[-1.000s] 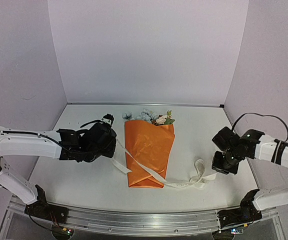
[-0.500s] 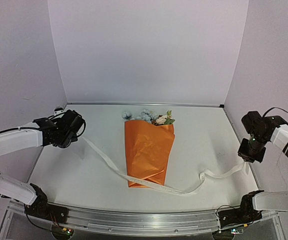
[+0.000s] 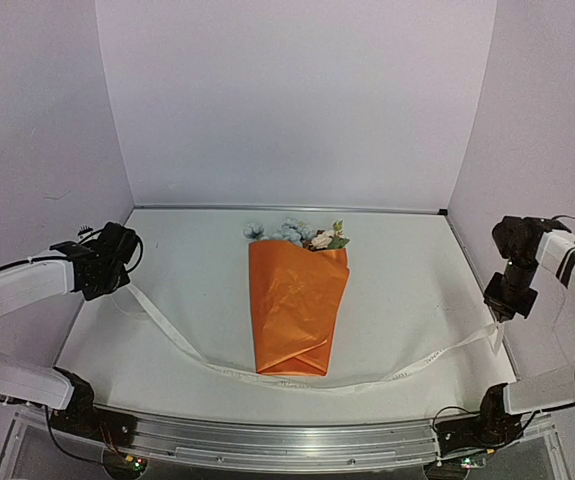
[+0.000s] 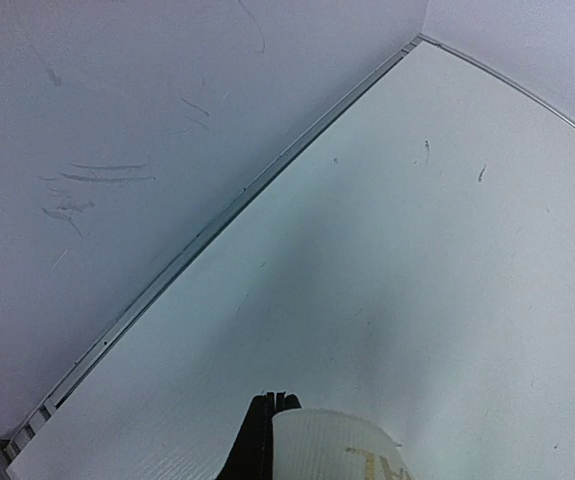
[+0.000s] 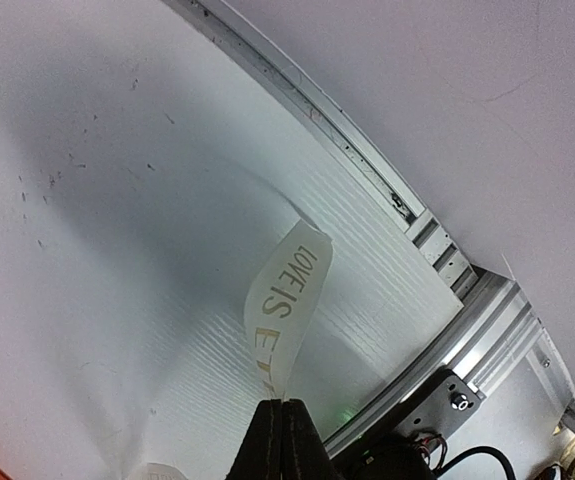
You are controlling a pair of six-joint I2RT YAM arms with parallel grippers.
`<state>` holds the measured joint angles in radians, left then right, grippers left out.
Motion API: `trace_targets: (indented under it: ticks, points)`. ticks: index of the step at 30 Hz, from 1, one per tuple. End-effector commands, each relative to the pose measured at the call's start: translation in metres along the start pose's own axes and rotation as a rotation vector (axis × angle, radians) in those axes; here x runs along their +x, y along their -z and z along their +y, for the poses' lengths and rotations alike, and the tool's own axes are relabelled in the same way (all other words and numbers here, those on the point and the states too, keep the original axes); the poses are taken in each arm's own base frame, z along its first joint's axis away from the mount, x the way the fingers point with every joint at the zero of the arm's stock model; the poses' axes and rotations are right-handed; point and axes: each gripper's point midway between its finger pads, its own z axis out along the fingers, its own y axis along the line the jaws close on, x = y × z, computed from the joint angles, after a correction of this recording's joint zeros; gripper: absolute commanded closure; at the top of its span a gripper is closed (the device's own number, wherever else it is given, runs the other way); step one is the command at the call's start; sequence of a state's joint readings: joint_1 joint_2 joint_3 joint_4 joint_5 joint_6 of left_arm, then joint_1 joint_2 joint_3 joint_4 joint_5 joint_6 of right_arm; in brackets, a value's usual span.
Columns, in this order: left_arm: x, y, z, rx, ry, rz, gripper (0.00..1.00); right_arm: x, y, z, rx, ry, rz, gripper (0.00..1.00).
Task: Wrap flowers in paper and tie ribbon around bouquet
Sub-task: Straighten the ribbon at the center of the board.
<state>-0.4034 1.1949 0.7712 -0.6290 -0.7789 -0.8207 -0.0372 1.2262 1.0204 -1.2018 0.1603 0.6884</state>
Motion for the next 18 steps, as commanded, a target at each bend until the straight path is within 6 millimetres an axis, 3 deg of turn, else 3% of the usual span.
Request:
trace_targets:
  ticks: [1,8,12,18]
  points:
    - [-0.006,-0.009,0.010,-0.058,0.041,-0.026,1.00,-0.038,0.003,0.016,-0.005,-0.072,-0.066,1.00]
    - [-0.014,-0.011,0.017,-0.089,0.103,-0.081,1.00,-0.079,-0.011,0.024,0.064,-0.141,-0.129,1.00]
    - [-0.009,-0.014,0.032,-0.191,0.107,-0.037,1.00,-0.075,-0.014,0.017,0.095,-0.159,-0.109,1.00]
    - [-0.037,-0.005,0.040,-0.222,0.121,-0.100,1.00,-0.082,0.001,0.003,0.104,-0.153,-0.093,1.00]
